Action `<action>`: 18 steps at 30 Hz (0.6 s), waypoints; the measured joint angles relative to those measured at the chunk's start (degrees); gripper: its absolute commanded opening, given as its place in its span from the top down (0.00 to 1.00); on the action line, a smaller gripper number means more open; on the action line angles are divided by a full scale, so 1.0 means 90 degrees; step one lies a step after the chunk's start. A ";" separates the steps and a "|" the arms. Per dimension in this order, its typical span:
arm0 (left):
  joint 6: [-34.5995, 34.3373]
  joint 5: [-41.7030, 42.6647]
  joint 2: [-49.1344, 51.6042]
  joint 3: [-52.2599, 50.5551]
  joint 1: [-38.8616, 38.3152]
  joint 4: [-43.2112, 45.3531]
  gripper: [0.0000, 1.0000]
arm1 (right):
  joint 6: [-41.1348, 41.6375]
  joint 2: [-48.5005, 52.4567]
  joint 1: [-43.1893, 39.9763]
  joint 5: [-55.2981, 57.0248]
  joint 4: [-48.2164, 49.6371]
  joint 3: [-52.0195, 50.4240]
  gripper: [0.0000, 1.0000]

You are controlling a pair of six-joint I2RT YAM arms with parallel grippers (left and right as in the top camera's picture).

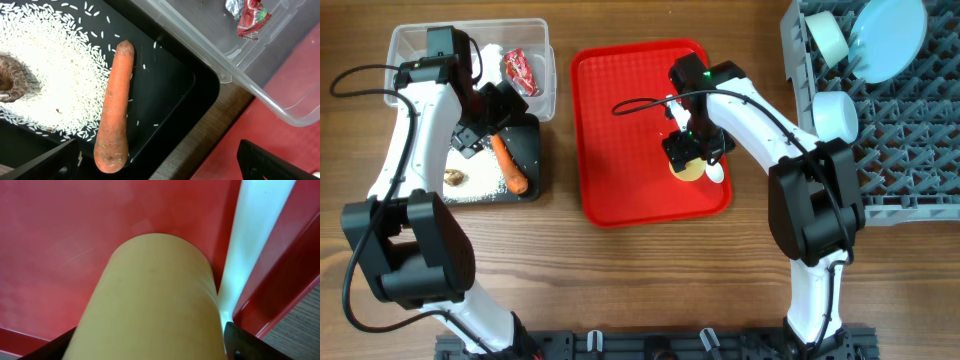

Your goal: Sort waste into correct bins and load items into the dishwasher rack

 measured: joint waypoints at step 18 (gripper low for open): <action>0.0002 0.0000 -0.0002 0.0000 0.0000 0.0000 0.00 | 0.0044 -0.0134 0.0000 -0.0002 -0.0146 0.0109 0.27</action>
